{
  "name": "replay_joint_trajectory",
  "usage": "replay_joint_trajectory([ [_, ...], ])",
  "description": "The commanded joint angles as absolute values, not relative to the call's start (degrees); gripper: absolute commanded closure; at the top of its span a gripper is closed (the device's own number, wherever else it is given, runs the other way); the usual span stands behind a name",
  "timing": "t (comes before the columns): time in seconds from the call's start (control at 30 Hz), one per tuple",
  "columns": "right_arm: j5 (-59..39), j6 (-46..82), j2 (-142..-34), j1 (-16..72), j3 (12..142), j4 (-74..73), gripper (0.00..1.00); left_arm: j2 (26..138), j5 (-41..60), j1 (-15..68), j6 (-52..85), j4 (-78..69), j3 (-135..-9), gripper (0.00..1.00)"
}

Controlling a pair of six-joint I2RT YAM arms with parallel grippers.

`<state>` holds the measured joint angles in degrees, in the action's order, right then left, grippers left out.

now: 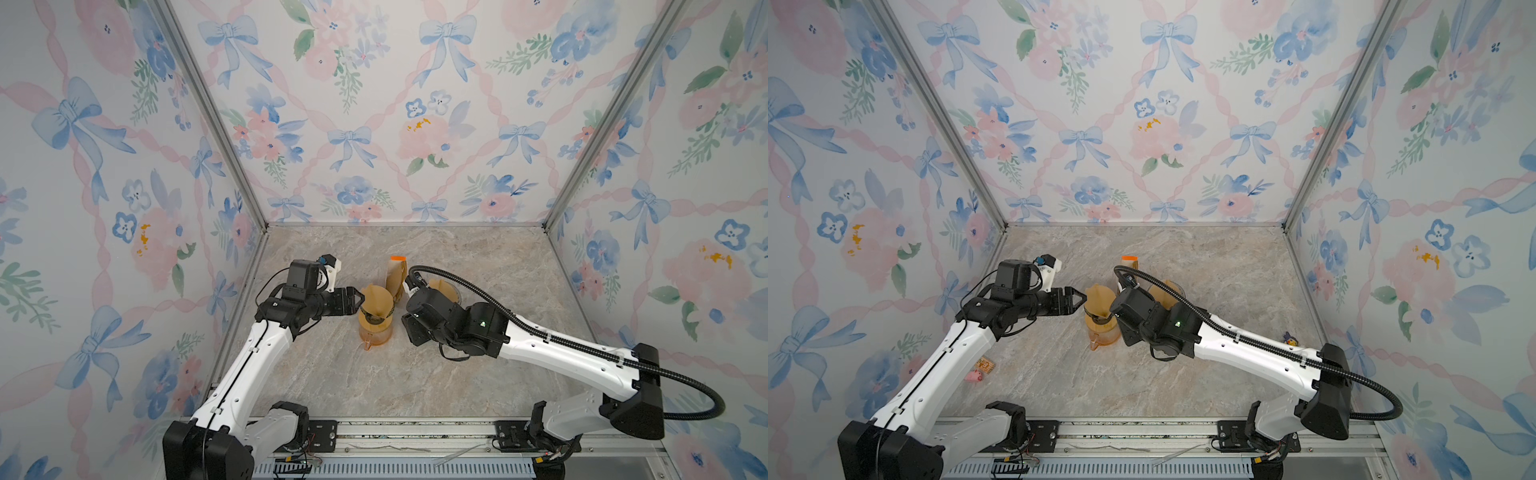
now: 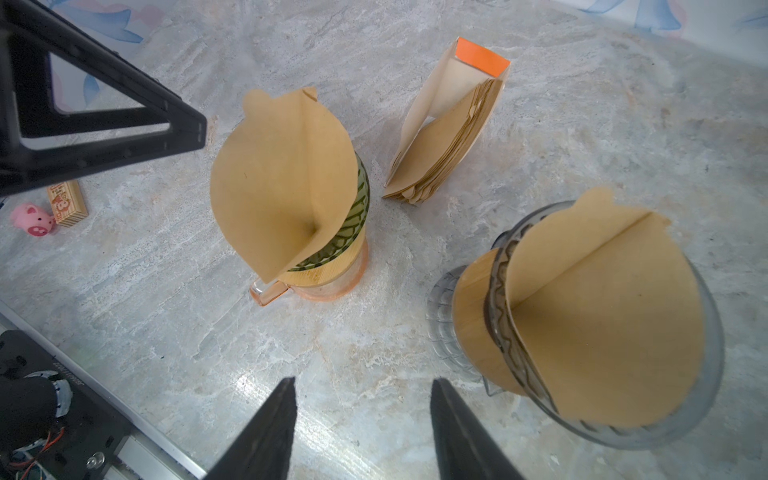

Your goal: Place the coffee filter in the dripper

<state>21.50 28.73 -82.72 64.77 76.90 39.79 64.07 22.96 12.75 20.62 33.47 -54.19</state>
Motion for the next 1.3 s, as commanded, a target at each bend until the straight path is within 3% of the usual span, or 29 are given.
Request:
replay_joint_trajectory([
  [0.0, 21.6, 27.9, -82.3, 63.9, 78.2, 39.6, 0.45, 66.1, 23.8, 14.0, 19.7, 36.4, -56.1, 0.23],
  [0.33, 17.6, 27.9, -84.6, 61.3, 80.6, 40.3, 0.41, 68.9, 19.1, 16.3, 19.4, 37.4, -56.2, 0.31],
  [0.8, 12.4, 23.7, -98.7, 57.8, 97.8, 45.8, 0.36, 70.5, 17.5, 16.7, 19.3, 37.4, -56.0, 0.40],
  [1.27, 10.2, 21.7, -109.0, 54.2, 104.0, 48.7, 0.35, 71.3, 17.6, 16.7, 20.6, 37.4, -56.1, 0.42],
])
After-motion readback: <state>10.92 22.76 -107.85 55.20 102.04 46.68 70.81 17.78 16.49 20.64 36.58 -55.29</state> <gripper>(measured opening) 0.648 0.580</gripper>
